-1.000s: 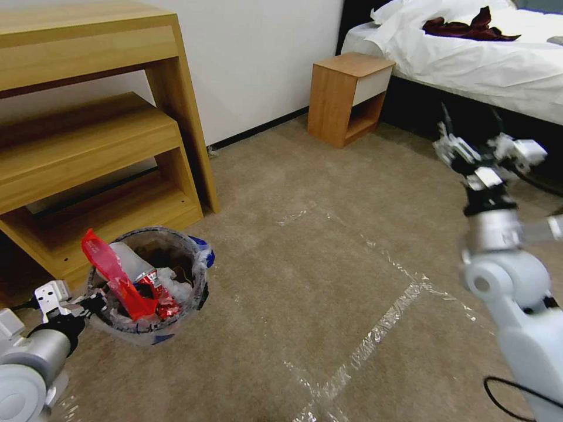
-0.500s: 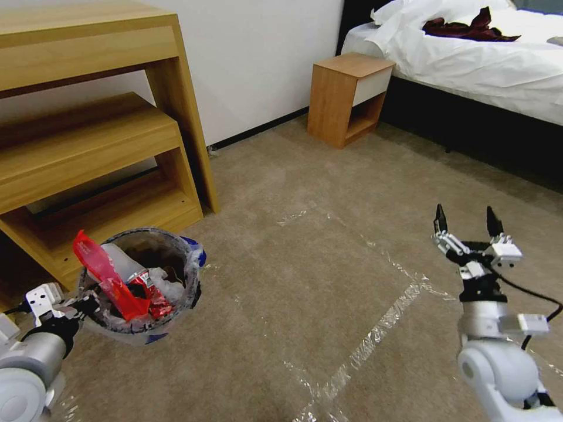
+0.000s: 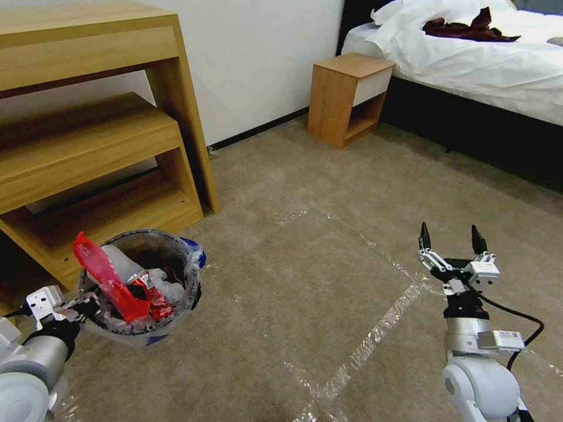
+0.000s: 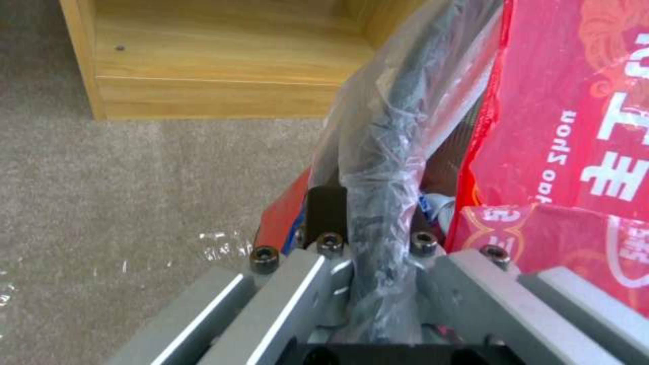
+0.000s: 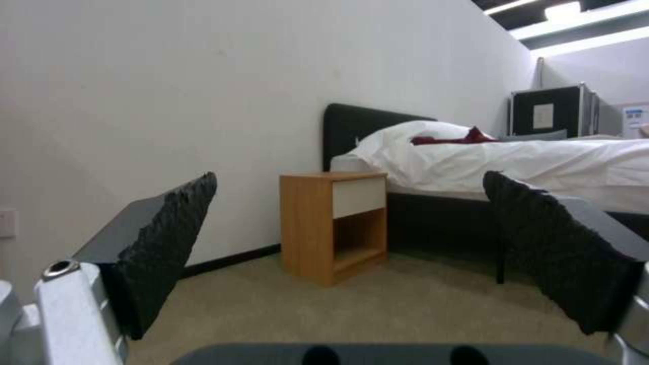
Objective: Pick up the trash bin and place the garbage on the floor into it.
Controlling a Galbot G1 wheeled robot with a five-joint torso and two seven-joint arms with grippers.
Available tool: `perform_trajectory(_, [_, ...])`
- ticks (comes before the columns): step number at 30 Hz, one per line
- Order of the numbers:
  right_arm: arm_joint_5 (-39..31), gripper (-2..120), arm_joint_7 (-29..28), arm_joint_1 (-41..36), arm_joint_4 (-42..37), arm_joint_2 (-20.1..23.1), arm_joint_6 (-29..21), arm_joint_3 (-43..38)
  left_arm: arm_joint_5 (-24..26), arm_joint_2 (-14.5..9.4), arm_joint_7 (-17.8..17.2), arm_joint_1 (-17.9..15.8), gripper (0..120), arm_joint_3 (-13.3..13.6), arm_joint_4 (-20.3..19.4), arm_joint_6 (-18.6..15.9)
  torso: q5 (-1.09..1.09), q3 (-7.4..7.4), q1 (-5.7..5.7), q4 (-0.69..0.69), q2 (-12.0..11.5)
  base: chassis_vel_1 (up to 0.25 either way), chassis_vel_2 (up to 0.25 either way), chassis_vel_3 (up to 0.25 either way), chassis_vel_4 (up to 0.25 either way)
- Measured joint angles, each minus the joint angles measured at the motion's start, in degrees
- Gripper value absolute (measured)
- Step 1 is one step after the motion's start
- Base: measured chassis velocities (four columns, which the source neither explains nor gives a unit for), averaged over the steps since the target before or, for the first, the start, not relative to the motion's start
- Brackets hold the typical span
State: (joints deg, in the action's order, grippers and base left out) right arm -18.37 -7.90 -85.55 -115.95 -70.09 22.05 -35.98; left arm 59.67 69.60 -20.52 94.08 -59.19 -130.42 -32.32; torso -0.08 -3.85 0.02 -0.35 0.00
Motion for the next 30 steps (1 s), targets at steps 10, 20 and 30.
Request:
perform_trajectory(10, [-0.3, 100, 0.0, 0.7, 0.5, 0.3, -0.1, 0.5, 0.1, 0.0, 0.0, 0.0, 1, 0.1, 0.3, 0.0, 0.01, -0.01, 0.00, 0.00, 0.0, -0.107, 0.098, 0.106, -0.093])
perform_trajectory(20, [-0.4, 100, 0.1, 1.2, 1.1, 0.4, -0.1, 1.0, 0.3, 0.1, -0.1, -0.2, 1, 0.3, 0.7, 0.1, 0.00, -0.01, 0.01, 0.00, 0.0, -0.109, 0.117, 0.108, -0.117])
perform_trajectory(30, [-0.6, 100, 0.1, 1.8, 1.4, 0.6, -0.7, 1.4, 4.0, -0.1, -1.4, -0.4, 1, 1.0, 0.2, -1.2, 0.01, 0.00, 0.01, -0.01, 0.0, -0.073, 0.072, 0.068, -0.064])
